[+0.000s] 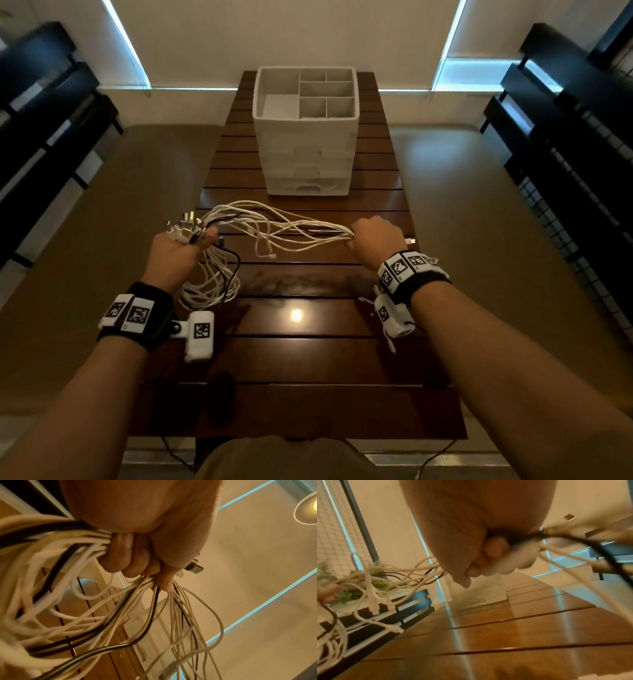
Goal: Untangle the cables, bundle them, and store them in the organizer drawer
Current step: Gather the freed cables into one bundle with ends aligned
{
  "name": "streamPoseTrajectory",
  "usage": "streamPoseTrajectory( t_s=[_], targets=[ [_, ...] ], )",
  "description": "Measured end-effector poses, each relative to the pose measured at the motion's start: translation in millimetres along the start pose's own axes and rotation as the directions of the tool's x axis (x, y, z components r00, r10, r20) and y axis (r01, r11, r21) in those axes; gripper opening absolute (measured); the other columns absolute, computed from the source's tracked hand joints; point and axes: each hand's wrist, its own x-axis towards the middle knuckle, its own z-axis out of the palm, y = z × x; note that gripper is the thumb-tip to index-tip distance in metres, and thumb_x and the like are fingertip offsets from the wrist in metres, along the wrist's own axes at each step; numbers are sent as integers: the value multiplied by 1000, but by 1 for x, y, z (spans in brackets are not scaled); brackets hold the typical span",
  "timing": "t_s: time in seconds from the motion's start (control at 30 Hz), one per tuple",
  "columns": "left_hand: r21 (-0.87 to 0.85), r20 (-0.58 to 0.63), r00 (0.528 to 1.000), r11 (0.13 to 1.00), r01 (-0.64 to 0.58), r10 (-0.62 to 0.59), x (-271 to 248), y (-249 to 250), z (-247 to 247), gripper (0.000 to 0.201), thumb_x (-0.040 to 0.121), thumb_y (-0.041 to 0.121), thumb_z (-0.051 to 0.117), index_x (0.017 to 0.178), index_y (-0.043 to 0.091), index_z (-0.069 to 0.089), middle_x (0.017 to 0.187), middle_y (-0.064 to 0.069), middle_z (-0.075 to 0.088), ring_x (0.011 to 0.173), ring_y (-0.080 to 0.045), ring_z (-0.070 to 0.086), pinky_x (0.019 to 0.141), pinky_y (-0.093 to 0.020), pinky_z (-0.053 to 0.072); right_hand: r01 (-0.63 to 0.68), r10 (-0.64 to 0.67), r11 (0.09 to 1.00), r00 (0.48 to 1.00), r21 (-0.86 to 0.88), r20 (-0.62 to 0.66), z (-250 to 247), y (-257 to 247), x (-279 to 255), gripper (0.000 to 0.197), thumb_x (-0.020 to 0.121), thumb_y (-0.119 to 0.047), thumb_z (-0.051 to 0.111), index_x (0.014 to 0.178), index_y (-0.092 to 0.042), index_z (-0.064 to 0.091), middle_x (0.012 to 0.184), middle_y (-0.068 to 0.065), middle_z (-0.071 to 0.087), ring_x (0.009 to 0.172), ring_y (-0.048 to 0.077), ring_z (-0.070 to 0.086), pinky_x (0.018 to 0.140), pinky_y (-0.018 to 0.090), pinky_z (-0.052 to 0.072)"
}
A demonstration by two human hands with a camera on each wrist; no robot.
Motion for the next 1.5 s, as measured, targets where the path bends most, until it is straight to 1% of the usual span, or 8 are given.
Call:
streamPoseTrajectory(
  t_s=[0.27, 0.4, 0.57, 0.7, 0.83, 1.07, 1.27, 1.5],
  targets=[
    [57, 59, 998, 998, -21, 18, 8, -7, 3, 37, 93, 27, 80, 92, -9, 70, 78, -14, 62, 72, -21, 55, 69, -35, 45, -24, 22, 999, 999, 48, 40, 12, 7, 3, 51, 93, -53, 68, 127, -18, 55, 122, 11, 63, 114, 36, 62, 85, 45, 49],
    [213, 155, 985, 971, -105, 73, 9, 0, 14, 27, 93, 25, 79, 90, -1, 76, 74, -10, 67, 62, -14, 56, 63, -30, 42, 179, -177, 969, 984, 171, -22, -7, -17, 4, 123, 69, -67, 83, 162, -22, 17, 155, 12, 37, 144, 34, 35, 116, 61, 35],
    [415, 414, 898, 847, -331, 148, -1, 17, 38, 32, 91, 39, 79, 74, 13, 71, 68, -7, 68, 62, -15, 61, 61, -38, 43, 485, -484, 873, 874, 52, -41, -22, -83, -3, 124, 73, -53, 87, 165, -29, 6, 169, 10, 22, 158, 34, 13, 127, 60, 12],
    [382, 491, 861, 855, -351, 134, -4, 20, 42, 23, 88, 28, 84, 85, 7, 75, 76, -7, 74, 73, -26, 69, 66, -40, 50, 497, -508, 848, 862, 183, 10, -9, -101, -5, 73, 80, -43, 83, 136, -20, 42, 121, 7, 67, 112, 32, 65, 92, 46, 52],
    [241, 536, 834, 923, -301, 132, -10, 21, 38, 14, 88, 27, 84, 89, 14, 79, 76, 3, 76, 69, -10, 69, 62, -22, 49, 468, -469, 879, 883, 94, -12, -5, -85, -1, 51, 84, -66, 72, 104, -21, 56, 91, 1, 66, 84, 27, 64, 66, 37, 45],
    [60, 122, 969, 973, -224, 215, 6, 36, 0, 16, 99, 16, 72, 85, 12, 77, 67, 20, 74, 63, 9, 62, 61, -11, 45, 286, -286, 958, 958, 19, 4, 2, -30, 3, 37, 104, -54, 50, 103, -20, 66, 90, 5, 61, 90, 35, 65, 70, 38, 43],
    [-255, 7, 998, 965, -61, 65, 11, 35, -15, 39, 97, 38, 74, 69, 26, 49, 55, 2, 44, 43, -12, 35, 44, -22, 29, 212, -212, 967, 977, -143, 18, 19, -21, -5, 34, 101, -51, 56, 111, -19, 62, 104, 10, 70, 98, 36, 68, 75, 41, 50],
    [-400, 105, 994, 915, 51, -9, 3, 49, 31, 40, 97, 21, 74, 68, 26, 47, 51, 7, 34, 36, -9, 26, 37, -18, 22, 383, -390, 920, 915, 82, 99, 1, -52, -8, 125, 68, -75, 78, 163, -23, 17, 160, 7, 32, 151, 31, 27, 122, 59, 26]
  ],
)
